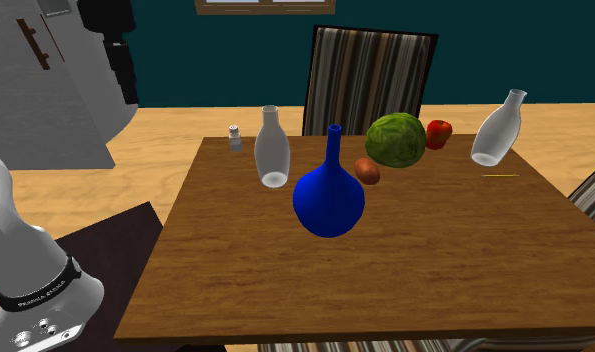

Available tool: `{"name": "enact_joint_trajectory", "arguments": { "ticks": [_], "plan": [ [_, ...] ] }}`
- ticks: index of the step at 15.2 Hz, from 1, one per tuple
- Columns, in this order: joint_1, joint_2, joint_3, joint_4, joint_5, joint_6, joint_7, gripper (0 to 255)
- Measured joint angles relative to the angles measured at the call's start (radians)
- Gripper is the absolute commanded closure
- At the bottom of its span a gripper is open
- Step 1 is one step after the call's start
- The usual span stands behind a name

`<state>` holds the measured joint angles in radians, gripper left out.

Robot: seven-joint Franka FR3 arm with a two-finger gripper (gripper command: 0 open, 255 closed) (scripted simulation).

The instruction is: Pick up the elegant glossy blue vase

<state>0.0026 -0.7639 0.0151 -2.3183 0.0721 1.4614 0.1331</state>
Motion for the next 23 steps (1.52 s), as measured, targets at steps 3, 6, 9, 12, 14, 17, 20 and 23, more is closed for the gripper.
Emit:
{"name": "enact_joint_trajectory", "arguments": {
  "ticks": [3,6,9,12,14,17,20,23],
  "plan": [
    [-0.005,0.042,-0.011,0.020,-0.011,0.023,-0.015,0],
    [-0.019,0.121,-0.046,0.057,-0.041,0.067,-0.059,0],
    [-0.031,0.210,-0.080,0.101,-0.065,0.115,-0.103,0],
    [-0.042,0.307,-0.113,0.167,-0.083,0.151,-0.147,0],
    [-0.046,0.372,-0.129,0.215,-0.088,0.171,-0.169,0],
    [-0.059,0.479,-0.162,0.300,-0.095,0.197,-0.217,0],
    [-0.070,0.585,-0.189,0.390,-0.092,0.218,-0.260,0],
    [-0.081,0.690,-0.210,0.490,-0.082,0.226,-0.299,0]
  ]
}}
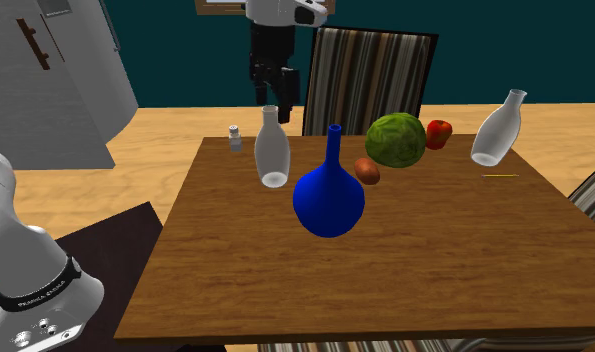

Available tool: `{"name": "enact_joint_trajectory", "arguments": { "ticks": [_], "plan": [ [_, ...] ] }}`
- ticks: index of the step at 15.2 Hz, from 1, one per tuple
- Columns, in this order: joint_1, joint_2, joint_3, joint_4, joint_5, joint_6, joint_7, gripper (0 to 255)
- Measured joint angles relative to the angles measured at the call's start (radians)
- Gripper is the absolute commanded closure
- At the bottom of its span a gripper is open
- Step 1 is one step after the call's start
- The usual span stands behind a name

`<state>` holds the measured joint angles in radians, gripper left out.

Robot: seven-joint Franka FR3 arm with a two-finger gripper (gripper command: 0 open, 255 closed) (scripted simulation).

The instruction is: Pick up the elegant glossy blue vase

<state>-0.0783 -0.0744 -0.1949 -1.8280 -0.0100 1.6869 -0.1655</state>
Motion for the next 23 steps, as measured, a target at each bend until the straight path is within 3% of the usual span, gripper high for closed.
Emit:
{"name": "enact_joint_trajectory", "arguments": {
  "ticks": [9,17,18,23],
  "plan": [
    [-0.066,0.364,-0.042,0.426,0.064,-0.054,-0.112,0],
    [-0.071,0.392,-0.043,0.368,0.070,0.033,-0.123,0],
    [-0.071,0.392,-0.043,0.362,0.070,0.039,-0.123,255],
    [-0.070,0.391,-0.042,0.356,0.070,0.046,-0.122,255]
  ]
}}
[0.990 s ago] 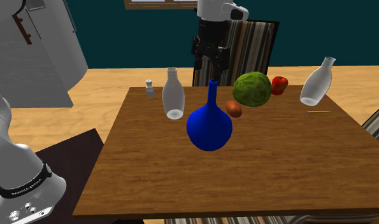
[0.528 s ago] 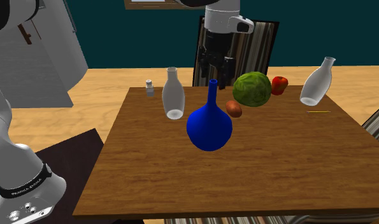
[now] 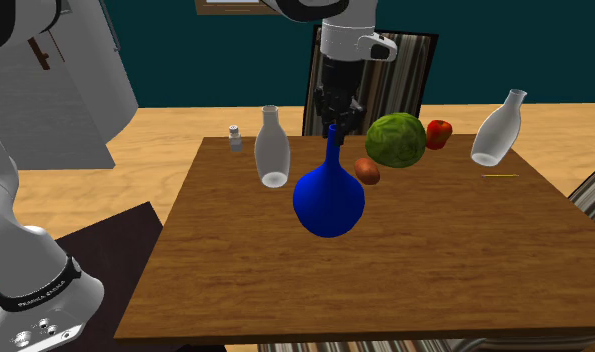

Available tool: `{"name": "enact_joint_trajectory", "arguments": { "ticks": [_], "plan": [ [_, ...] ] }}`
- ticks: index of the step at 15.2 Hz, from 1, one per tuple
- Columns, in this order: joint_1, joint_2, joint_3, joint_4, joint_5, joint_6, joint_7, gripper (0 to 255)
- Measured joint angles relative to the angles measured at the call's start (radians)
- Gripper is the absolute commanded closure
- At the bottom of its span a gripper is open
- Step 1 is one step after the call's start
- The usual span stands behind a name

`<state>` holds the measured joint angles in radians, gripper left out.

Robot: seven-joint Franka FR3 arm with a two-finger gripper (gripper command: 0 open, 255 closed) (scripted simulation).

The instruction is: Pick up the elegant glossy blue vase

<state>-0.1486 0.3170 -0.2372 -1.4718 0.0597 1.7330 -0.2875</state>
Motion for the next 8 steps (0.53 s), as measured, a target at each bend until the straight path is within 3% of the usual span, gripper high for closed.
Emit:
{"name": "enact_joint_trajectory", "arguments": {
  "ticks": [8],
  "plan": [
    [-0.001,0.001,0.000,0.025,0.000,-0.027,0.000,255]
  ]
}}
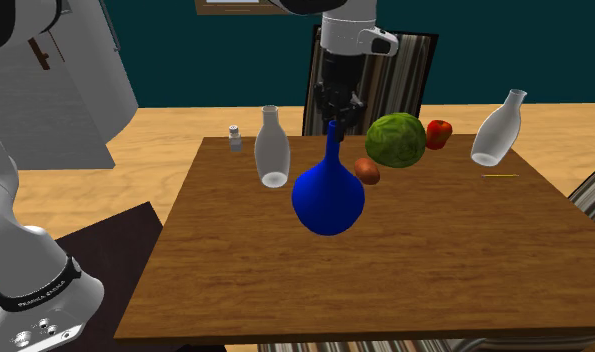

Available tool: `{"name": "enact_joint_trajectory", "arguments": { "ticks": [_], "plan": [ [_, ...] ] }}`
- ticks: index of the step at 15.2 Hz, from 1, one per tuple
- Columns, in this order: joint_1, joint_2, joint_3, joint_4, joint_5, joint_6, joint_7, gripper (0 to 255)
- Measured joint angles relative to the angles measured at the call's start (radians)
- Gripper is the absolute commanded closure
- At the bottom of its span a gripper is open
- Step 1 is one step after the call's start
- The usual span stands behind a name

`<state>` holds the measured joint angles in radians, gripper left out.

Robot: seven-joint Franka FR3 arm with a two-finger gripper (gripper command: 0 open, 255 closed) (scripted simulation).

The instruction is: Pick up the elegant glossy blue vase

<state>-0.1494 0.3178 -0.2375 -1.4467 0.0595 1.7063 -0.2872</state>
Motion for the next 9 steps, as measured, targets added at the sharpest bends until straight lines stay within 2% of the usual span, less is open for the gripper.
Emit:
{"name": "enact_joint_trajectory", "arguments": {
  "ticks": [9],
  "plan": [
    [-0.009,0.019,-0.002,0.149,0.004,-0.130,-0.002,255]
  ]
}}
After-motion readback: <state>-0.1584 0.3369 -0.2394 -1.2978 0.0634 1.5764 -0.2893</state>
